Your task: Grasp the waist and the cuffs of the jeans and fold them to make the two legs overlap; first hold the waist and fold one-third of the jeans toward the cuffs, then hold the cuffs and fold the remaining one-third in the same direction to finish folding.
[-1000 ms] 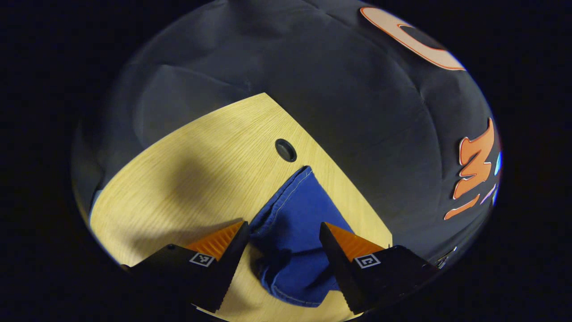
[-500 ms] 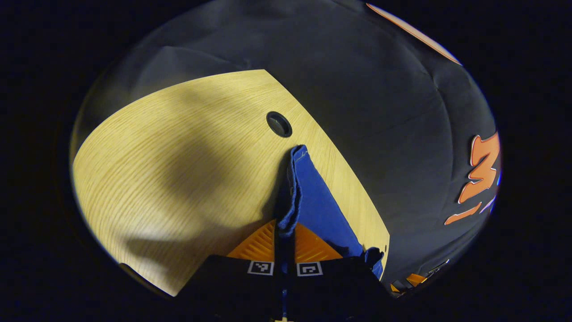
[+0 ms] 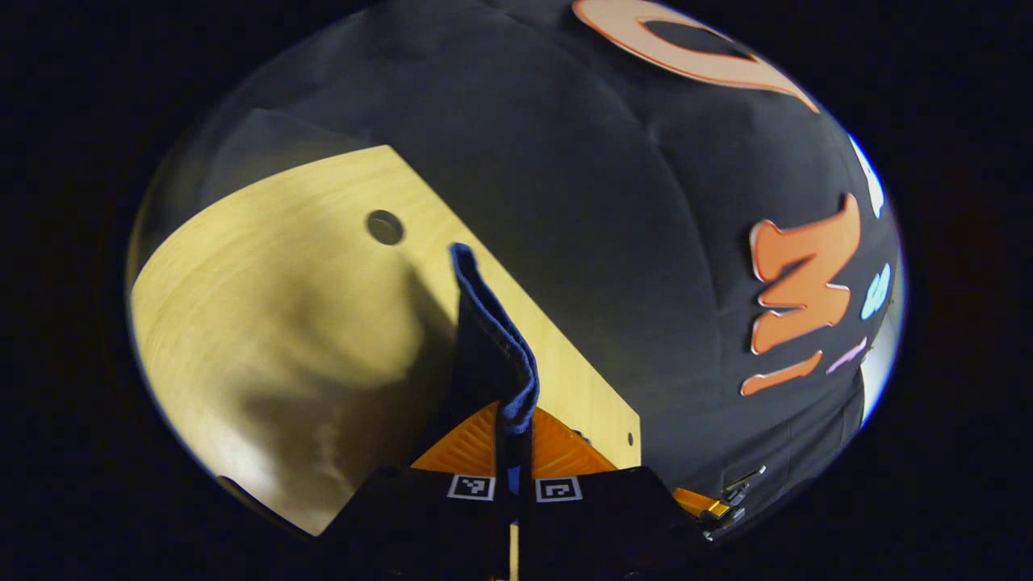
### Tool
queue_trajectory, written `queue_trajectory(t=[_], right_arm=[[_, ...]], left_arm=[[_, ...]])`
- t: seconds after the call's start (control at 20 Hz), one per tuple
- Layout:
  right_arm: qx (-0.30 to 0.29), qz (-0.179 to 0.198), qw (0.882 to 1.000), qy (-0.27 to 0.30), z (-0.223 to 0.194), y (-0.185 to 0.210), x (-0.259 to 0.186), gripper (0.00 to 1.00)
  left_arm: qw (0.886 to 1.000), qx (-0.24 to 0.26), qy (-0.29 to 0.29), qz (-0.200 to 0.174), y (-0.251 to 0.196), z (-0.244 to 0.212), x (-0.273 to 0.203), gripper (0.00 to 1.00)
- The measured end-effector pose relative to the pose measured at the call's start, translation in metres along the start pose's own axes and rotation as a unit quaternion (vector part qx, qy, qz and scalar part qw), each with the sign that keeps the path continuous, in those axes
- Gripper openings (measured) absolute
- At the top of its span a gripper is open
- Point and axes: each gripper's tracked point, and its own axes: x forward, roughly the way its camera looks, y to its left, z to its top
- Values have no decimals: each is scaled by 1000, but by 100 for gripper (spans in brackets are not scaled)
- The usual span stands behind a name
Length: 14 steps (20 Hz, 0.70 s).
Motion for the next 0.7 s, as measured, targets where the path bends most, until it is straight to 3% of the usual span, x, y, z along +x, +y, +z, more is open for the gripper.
queue_trajectory(t=[0.25, 0.45, 0.7], right_arm=[[12, 3, 1000, -26, 36, -35, -36, 98], [30, -6, 998, -48, 62, -76, -69, 97], [46, -31, 996, -67, 80, -134, -105, 97]], left_arm=[[997, 45, 32, -63, -123, -44, 18, 4], [987, 89, 73, -113, -202, -100, 36, 4], [972, 131, 153, -120, -239, -178, 96, 4]])
